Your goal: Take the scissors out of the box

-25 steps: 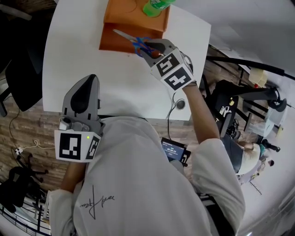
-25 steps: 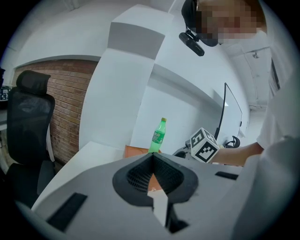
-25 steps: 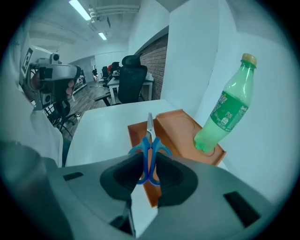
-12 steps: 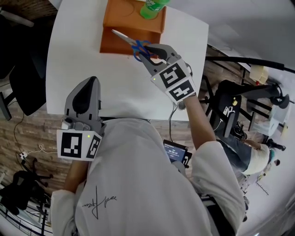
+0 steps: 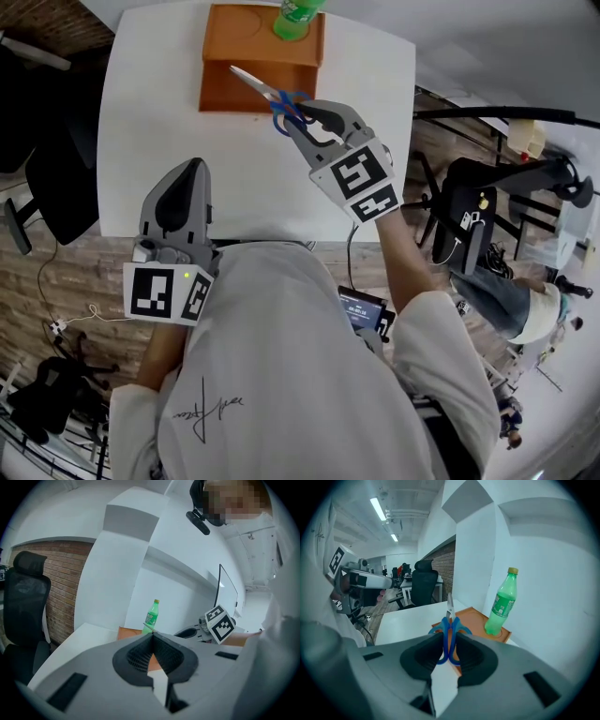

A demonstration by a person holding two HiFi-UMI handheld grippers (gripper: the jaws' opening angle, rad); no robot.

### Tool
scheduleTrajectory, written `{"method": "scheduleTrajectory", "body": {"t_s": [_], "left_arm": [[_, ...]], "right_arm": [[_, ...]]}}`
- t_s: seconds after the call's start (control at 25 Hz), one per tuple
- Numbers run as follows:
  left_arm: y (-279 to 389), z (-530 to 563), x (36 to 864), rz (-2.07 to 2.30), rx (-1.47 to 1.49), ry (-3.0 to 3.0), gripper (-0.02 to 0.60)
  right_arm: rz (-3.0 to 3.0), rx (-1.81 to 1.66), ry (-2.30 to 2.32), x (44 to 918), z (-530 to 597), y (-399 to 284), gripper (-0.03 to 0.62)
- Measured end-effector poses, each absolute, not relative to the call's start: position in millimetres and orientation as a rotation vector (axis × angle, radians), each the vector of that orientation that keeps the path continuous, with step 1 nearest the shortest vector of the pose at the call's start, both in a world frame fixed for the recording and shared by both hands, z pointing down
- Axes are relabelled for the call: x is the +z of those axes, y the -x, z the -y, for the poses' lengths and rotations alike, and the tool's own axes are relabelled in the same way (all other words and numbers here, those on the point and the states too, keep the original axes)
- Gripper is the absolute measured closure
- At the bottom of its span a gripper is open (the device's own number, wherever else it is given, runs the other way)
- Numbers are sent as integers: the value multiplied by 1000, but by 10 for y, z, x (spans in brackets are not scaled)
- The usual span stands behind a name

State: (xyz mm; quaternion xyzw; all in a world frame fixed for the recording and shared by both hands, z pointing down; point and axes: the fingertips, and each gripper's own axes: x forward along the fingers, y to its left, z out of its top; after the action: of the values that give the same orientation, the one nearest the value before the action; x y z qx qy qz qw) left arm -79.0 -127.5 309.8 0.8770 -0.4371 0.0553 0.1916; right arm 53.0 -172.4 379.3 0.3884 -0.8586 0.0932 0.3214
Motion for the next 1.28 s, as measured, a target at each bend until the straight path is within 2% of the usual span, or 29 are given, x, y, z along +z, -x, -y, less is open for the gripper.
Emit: {"method": "scheduleTrajectory", "body": {"t_s": [1.28], "left_arm": [[474,763,2822,1226,47,-2537,575]], "right_arm": [[2430,169,-1365,2905,853,-783,498]]}}
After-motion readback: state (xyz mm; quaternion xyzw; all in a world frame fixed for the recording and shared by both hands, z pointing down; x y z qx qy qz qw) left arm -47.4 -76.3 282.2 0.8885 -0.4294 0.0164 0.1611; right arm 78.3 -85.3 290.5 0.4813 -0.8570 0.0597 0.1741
